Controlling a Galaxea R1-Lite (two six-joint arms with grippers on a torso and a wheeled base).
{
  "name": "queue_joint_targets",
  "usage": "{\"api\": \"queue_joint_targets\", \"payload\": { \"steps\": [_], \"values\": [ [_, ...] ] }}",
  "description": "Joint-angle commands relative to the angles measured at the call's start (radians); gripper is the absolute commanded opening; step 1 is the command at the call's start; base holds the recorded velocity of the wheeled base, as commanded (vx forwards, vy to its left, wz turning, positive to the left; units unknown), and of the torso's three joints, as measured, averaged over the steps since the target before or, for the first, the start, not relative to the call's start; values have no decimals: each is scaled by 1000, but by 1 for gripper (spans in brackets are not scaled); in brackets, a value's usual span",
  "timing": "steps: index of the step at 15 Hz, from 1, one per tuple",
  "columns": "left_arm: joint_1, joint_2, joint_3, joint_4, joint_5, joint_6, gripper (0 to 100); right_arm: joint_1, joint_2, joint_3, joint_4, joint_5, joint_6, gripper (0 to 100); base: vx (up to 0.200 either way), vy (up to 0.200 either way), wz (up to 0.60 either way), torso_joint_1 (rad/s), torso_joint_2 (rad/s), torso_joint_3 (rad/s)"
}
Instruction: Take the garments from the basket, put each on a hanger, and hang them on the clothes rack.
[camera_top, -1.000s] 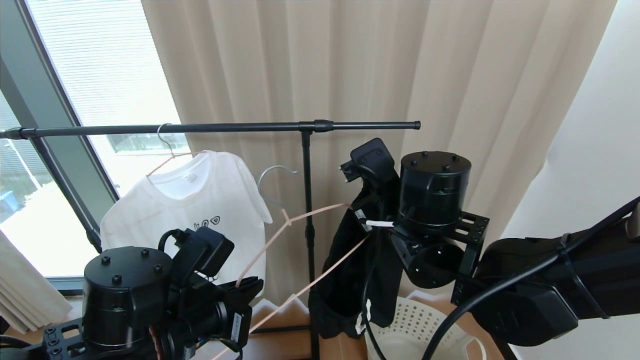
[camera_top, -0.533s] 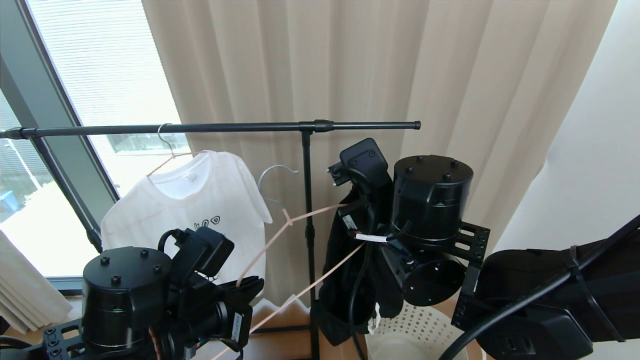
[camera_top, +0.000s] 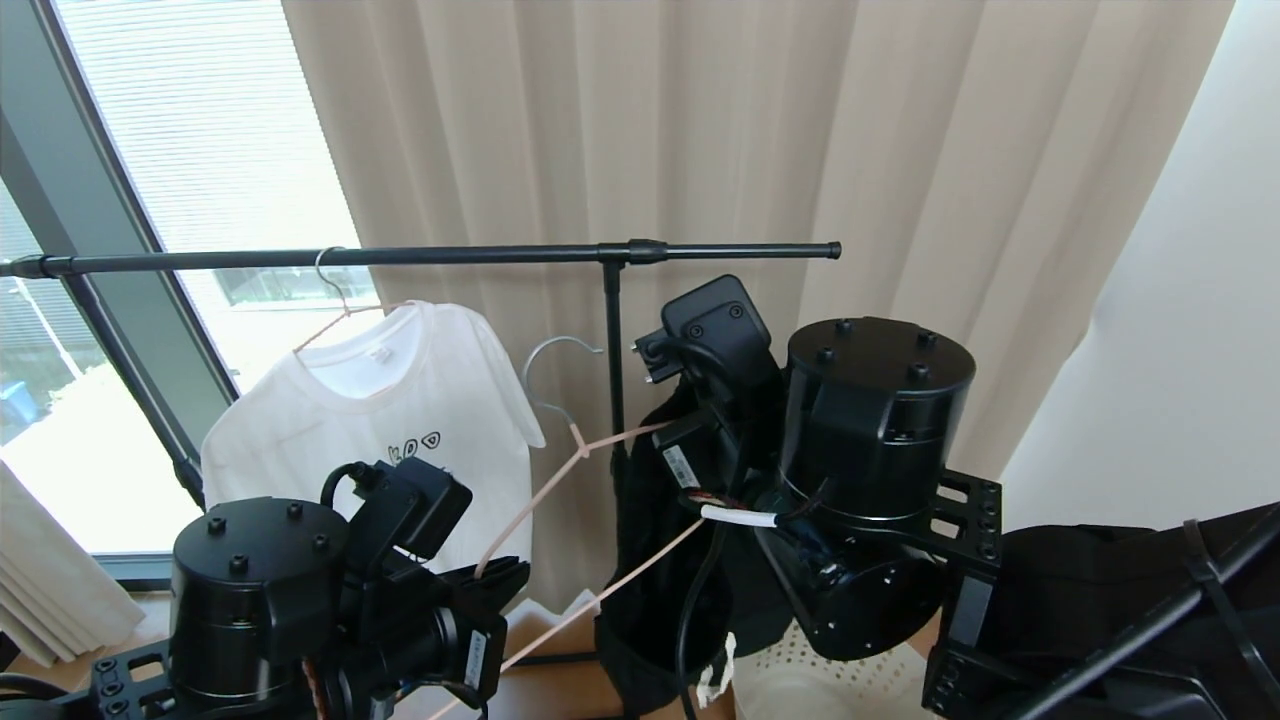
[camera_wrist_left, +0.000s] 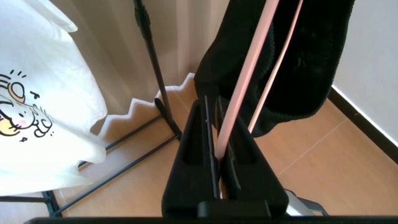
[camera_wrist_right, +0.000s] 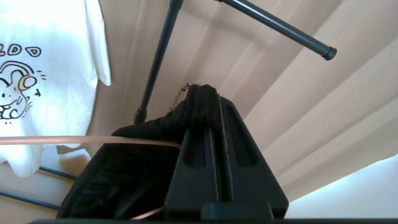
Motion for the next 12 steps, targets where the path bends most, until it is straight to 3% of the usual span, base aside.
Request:
{"api": "queue_joint_targets", "payload": {
  "steps": [1,12],
  "values": [
    [-2,2,2,-3,0,0,0,25,-2,-1,0,-2,13,0,0,0,0,0,0,0],
    [-11,15,22,-48,0,3,0,160,9,-27,-37,-82,69,0,0,0,0,0,0,0]
  ]
}}
